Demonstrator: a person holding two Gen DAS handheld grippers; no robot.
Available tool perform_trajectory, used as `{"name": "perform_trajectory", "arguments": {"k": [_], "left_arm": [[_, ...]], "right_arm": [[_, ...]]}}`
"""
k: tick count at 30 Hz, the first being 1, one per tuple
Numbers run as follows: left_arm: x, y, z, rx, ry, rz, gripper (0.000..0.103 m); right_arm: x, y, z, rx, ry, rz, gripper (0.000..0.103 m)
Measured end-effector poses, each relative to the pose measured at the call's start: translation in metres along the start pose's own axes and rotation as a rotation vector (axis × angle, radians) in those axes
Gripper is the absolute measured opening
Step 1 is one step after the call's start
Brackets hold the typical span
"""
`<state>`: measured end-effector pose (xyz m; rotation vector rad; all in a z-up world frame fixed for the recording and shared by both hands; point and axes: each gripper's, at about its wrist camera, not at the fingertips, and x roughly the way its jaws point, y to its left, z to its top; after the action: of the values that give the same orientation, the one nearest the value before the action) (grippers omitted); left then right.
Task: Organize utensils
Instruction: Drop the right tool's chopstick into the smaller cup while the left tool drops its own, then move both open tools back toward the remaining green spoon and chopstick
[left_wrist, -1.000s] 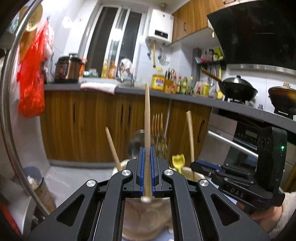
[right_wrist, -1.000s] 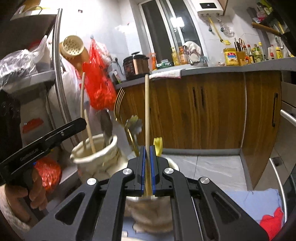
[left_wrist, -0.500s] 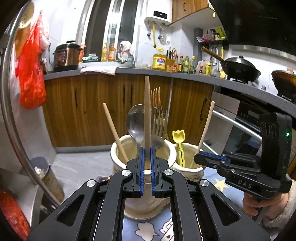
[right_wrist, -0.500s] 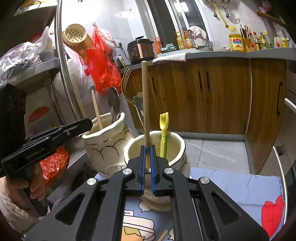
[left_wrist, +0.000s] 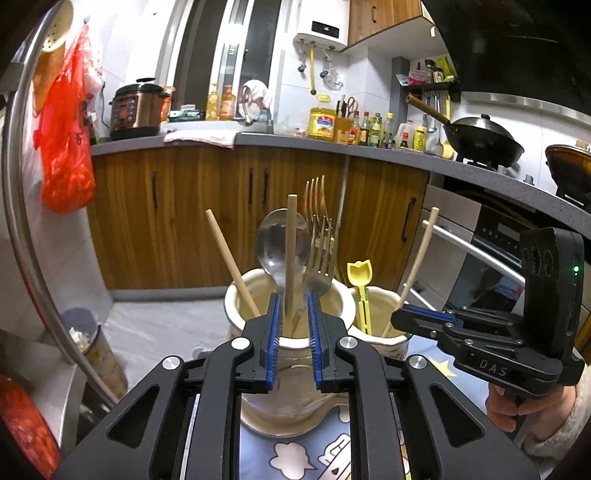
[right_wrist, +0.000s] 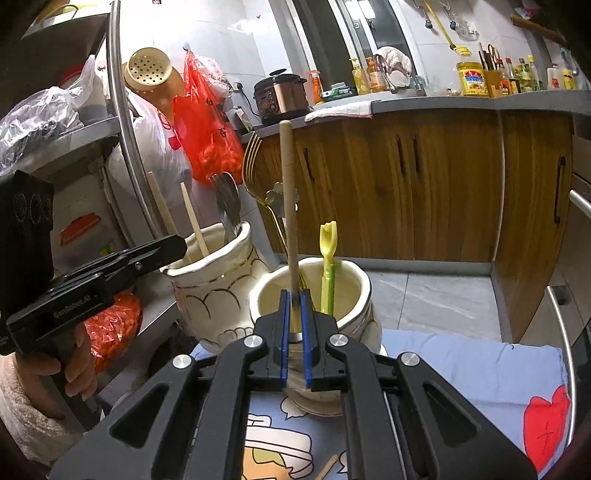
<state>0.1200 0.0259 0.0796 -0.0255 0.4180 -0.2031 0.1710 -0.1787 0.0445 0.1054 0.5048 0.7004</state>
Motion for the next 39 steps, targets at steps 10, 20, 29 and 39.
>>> {"name": "perform_trajectory", "arguments": {"k": [10,20,29,39], "left_arm": [[-0.015,-0.007,0.010,-0.004,0.011,0.032,0.072],[-0.055,-0.015,0.018,-0.049,0.032,0.046,0.086],[-0.079,-0.032,0.001,-0.088,0.069,0.041,0.092],[-0.060,-0.049,-0.040,-0.083,0.183,0.042,0.093]], "right_arm": [[-0.020,0.009,0.018,0.014,-0.023,-0.034,0.062],[-0.072,0.033,0.023,-0.009,-0.003,-0.093,0.080],[-0.102,0.032,-0.001,0.104,0.006,-0.088,0.088],[-0.104,-0.004,-0.036,0.178,0.072,-0.181,0.089]]}}
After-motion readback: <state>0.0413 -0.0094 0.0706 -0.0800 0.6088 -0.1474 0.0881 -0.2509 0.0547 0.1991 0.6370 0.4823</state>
